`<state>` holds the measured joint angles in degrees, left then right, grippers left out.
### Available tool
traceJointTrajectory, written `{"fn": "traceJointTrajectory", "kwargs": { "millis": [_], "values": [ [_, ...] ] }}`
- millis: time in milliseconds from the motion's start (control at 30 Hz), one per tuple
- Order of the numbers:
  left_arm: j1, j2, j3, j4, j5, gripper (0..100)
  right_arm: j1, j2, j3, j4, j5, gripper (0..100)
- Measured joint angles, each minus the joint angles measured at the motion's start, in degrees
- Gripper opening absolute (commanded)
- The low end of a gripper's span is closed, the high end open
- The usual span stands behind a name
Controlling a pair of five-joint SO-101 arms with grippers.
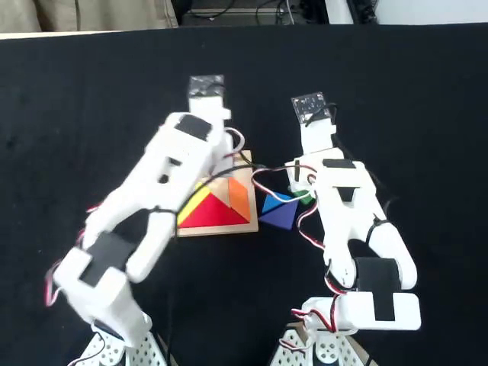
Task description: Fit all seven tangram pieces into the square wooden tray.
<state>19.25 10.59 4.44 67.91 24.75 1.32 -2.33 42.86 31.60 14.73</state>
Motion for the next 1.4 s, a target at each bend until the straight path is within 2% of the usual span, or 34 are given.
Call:
{"fn": "traceJointTrajectory", "kwargs": {
  "millis": [100,167,300,467,600,667,733,1400],
  "values": [
    [-4.8,-8.6,2.4,4.0,-0.1,6,-1.0,0.0,0.0,0.0,0.0,1.1],
    [-9.0,-14.3,5.9,4.9,-2.0,6,-4.1,0.0,0.0,0.0,0.0,1.1],
    [-16.4,-23.4,18.1,1.1,-7.4,6,-12.1,0.0,-2.4,3.6,0.0,1.1],
    [-22.8,-32.1,39.6,-16.1,-9.3,6,-16.2,2.8,-11.3,9.8,0.0,1.1],
    [-23.7,-37.5,54.9,-32.8,-9.5,6,-16.5,10.5,-15.9,10.7,0.0,1.1],
    [-23.8,-39.8,59.9,-40.1,-9.5,6,-17.1,13.0,-17.4,10.9,0.0,1.1],
    [-23.8,-41.4,61.8,-43.8,-9.5,6,-17.8,13.2,-17.8,11.0,0.0,1.1],
    [-22.8,-42.6,62.8,-45.6,-9.5,6,-22.8,7.1,-14.6,11.0,0.0,1.1]
  ]
}}
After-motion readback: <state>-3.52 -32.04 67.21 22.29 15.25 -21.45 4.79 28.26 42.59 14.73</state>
